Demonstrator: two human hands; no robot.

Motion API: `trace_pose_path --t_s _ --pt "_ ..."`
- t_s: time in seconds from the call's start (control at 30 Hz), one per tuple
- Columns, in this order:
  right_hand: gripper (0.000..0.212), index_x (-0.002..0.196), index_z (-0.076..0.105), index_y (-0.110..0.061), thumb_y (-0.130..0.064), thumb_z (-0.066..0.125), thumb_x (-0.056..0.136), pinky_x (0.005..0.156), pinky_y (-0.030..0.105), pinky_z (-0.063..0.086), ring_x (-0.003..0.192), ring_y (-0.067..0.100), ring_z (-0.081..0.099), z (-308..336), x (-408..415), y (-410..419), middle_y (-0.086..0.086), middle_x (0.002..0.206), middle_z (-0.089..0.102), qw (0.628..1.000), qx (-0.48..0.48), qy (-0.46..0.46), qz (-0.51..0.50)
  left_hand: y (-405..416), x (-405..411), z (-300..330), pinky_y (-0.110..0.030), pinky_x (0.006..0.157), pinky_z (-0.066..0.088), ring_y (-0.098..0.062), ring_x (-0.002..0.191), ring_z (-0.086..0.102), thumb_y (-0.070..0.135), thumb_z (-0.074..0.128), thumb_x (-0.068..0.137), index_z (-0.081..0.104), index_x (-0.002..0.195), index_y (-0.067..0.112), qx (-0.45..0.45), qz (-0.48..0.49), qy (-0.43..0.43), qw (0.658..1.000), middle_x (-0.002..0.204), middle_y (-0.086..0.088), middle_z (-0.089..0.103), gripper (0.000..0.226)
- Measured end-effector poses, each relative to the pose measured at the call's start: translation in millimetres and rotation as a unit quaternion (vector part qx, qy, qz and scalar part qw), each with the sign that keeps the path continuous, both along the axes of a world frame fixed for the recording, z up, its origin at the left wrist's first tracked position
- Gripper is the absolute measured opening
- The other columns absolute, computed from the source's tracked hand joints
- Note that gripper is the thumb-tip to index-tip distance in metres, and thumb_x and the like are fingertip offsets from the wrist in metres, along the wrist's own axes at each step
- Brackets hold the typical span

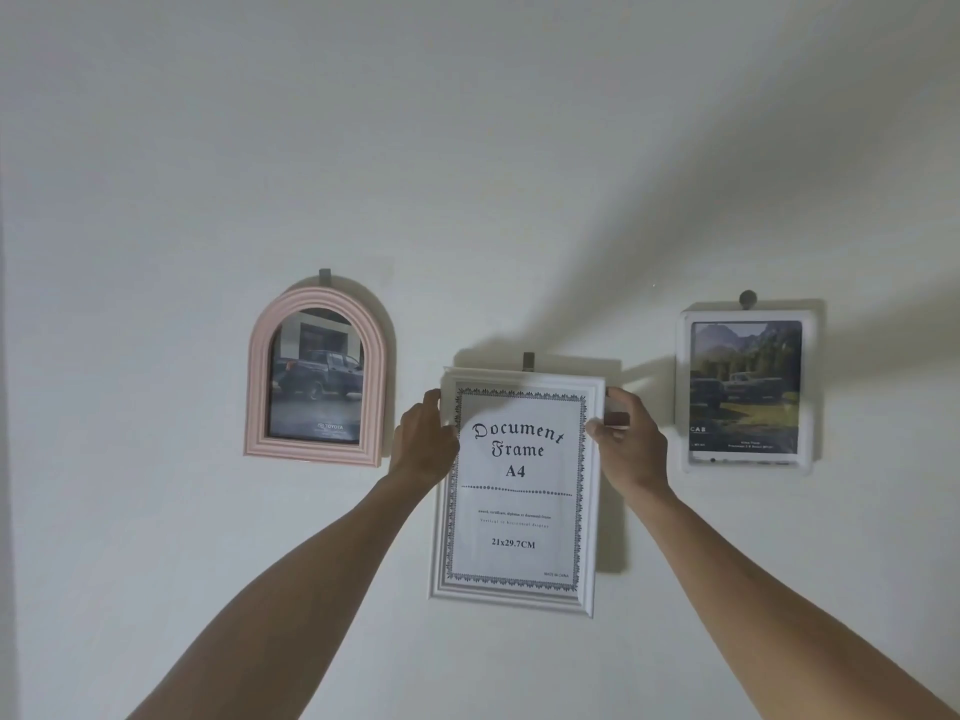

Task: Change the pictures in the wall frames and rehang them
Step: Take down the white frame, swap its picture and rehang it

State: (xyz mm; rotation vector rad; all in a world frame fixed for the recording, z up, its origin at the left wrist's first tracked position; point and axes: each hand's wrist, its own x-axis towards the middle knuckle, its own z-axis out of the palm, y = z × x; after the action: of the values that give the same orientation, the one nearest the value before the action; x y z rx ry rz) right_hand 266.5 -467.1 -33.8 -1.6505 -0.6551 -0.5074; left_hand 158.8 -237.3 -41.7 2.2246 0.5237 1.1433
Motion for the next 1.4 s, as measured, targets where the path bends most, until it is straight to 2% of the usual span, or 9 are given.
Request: trace_pose_path --t_s 0.07,0.17,0.27,0.53,0.87,1.13,1.2,1.33,1.4 --pt "0.037 0.125 0.059 -0.018 -0.009 0.068 0.090 0.072 0.014 0.046 0.075 0.001 0.061 -1 2 2 -0.002 0.090 0.068 1.000 0.005 0.000 -0.009 -2 0 2 -0.049 0.069 0.056 -0.033 0.076 0.063 0.013 0.050 0.076 0.049 0.124 0.024 0.003 0.000 0.004 1.000 0.088 -0.008 0.065 0.049" --pt "0.037 0.123 0.059 -0.019 -0.007 0.067 0.089 0.066 0.010 0.041 0.074 0.003 0.061 -6 7 4 -0.005 0.086 0.066 1.000 0.010 0.009 -0.012 -5 -1 0 -0.048 0.071 0.055 -0.033 0.078 0.062 0.011 0.049 0.080 0.045 0.130 0.022 0.019 -0.001 0.015 1.000 0.086 -0.009 0.065 0.051" --pt "0.038 0.124 0.060 -0.020 -0.008 0.068 0.089 0.067 0.018 0.040 0.075 0.008 0.060 -13 11 5 -0.011 0.081 0.064 1.000 0.014 0.022 -0.011 -7 0 -5 -0.049 0.071 0.054 -0.032 0.079 0.062 0.010 0.049 0.080 0.039 0.129 0.025 0.027 -0.001 0.023 0.999 0.087 -0.007 0.065 0.052" --pt "0.039 0.123 0.058 -0.027 -0.007 0.066 0.090 0.066 0.003 0.041 0.083 0.011 0.065 -8 7 12 -0.005 0.093 0.068 0.998 0.058 -0.039 0.003 -8 -4 1 -0.038 0.064 0.050 -0.027 0.077 0.059 0.000 0.053 0.081 0.041 0.121 0.016 0.026 -0.007 -0.052 0.998 0.095 -0.008 0.062 0.045" --pt "0.037 0.122 0.059 -0.029 -0.011 0.067 0.091 0.085 0.033 0.052 0.088 0.019 0.067 -18 22 15 0.000 0.097 0.070 0.998 0.050 -0.034 -0.010 -1 0 1 -0.048 0.070 0.055 -0.029 0.076 0.061 0.010 0.055 0.082 0.045 0.124 0.021 0.020 -0.011 -0.018 1.000 0.087 -0.006 0.064 0.045" --pt "0.021 0.108 0.062 -0.025 -0.017 0.067 0.090 0.074 0.021 0.046 0.085 0.015 0.067 -14 20 9 0.000 0.094 0.071 0.997 0.015 -0.063 -0.033 -3 2 4 -0.047 0.081 0.052 -0.033 0.089 0.062 0.013 0.061 0.087 0.053 0.127 0.010 0.003 0.007 -0.052 0.999 0.098 -0.012 0.067 0.041" --pt "0.020 0.108 0.064 -0.019 -0.014 0.069 0.089 0.074 0.013 0.047 0.084 0.009 0.068 -13 20 6 -0.002 0.093 0.072 0.998 0.020 -0.055 -0.016 -2 0 6 -0.039 0.078 0.051 -0.029 0.087 0.062 0.012 0.060 0.090 0.056 0.128 0.011 0.000 0.006 -0.062 0.998 0.096 -0.011 0.069 0.038" --pt "0.019 0.106 0.065 -0.016 -0.011 0.070 0.089 0.079 0.016 0.050 0.084 0.007 0.068 -11 21 4 -0.002 0.093 0.072 0.998 0.030 -0.052 -0.011 -4 -6 7 -0.017 0.055 0.037 -0.021 0.075 0.057 0.011 0.062 0.092 0.062 0.124 0.014 -0.006 -0.010 -0.073 0.997 0.086 -0.008 0.070 0.033" --pt "0.019 0.106 0.064 -0.015 -0.010 0.069 0.089 0.082 0.020 0.052 0.083 0.009 0.068 -11 21 4 -0.002 0.092 0.071 0.998 0.035 -0.052 -0.013 -4 -6 6 -0.016 0.055 0.037 -0.020 0.074 0.058 0.013 0.064 0.092 0.063 0.125 0.017 -0.010 -0.016 -0.081 0.997 0.087 -0.004 0.069 0.034"
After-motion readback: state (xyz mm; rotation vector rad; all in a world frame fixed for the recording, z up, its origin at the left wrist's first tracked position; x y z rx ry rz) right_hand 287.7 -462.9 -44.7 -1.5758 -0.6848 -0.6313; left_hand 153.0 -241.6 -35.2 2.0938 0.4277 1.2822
